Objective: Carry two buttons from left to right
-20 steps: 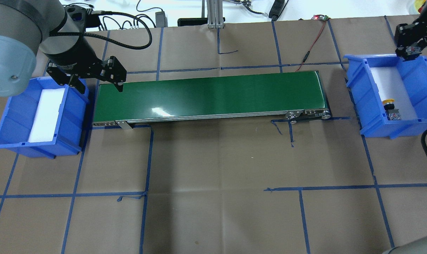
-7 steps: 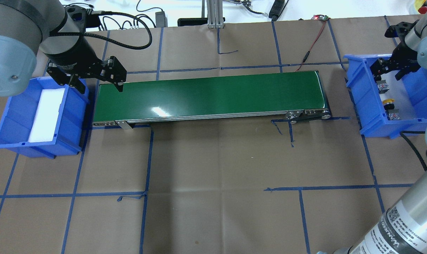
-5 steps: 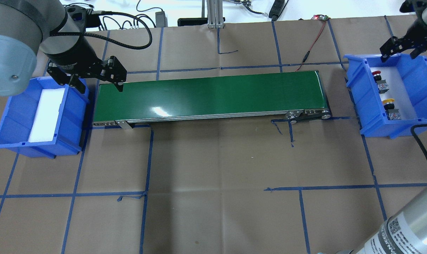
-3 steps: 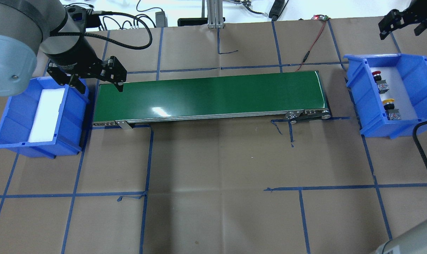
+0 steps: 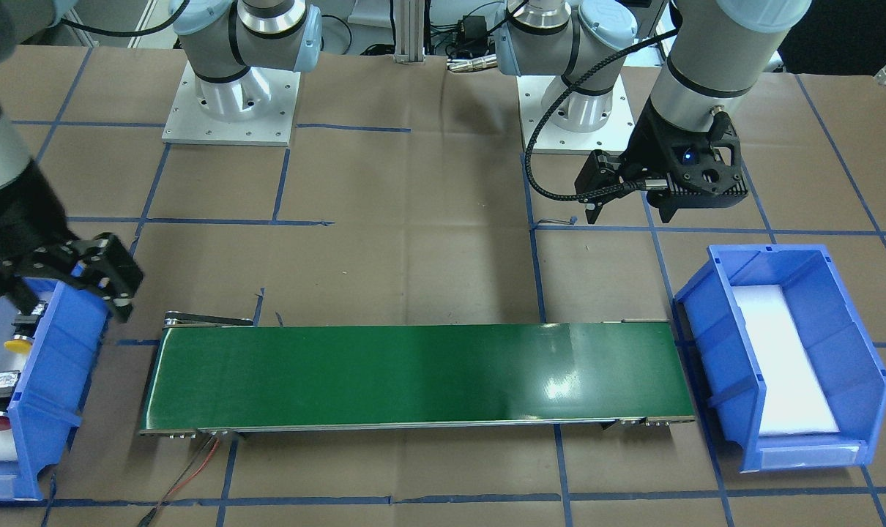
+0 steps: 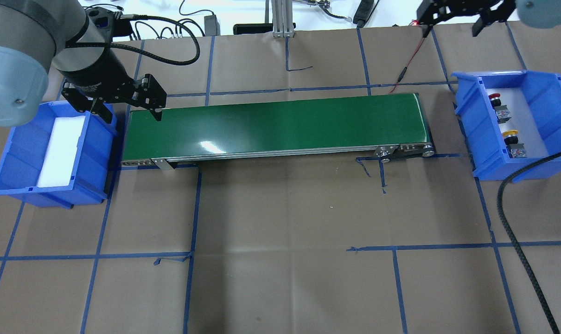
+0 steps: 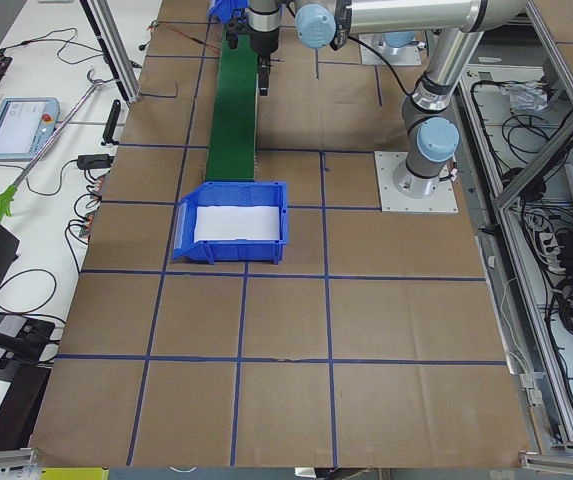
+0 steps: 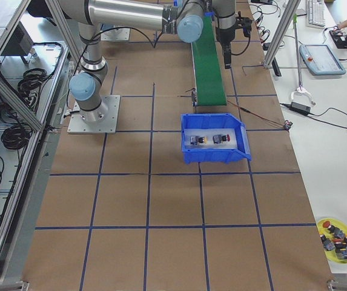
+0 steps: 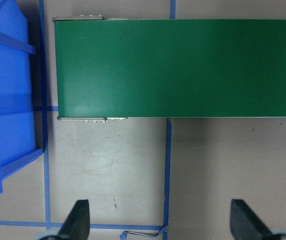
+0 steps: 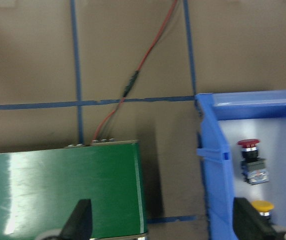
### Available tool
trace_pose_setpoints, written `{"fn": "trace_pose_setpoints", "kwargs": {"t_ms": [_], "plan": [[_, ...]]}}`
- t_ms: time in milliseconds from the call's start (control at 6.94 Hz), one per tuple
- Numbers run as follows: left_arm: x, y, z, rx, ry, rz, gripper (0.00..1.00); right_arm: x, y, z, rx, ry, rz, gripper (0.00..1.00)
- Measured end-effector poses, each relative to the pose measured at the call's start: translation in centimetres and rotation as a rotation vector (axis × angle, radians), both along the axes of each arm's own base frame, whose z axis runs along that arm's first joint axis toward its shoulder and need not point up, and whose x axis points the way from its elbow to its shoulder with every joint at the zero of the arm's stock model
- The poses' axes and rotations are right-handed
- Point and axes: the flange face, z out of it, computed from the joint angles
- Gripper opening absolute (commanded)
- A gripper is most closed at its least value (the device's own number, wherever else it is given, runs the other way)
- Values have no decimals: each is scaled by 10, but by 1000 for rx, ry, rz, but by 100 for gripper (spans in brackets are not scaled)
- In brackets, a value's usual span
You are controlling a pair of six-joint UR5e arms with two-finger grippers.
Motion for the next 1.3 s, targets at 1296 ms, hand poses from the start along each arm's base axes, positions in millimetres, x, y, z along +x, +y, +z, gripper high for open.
{"fn": "trace_pose_setpoints", "kwargs": {"t_ms": [1296], "plan": [[0,0,0,-1,-2,-6,100,56,57,19,116,3,9,99]]}}
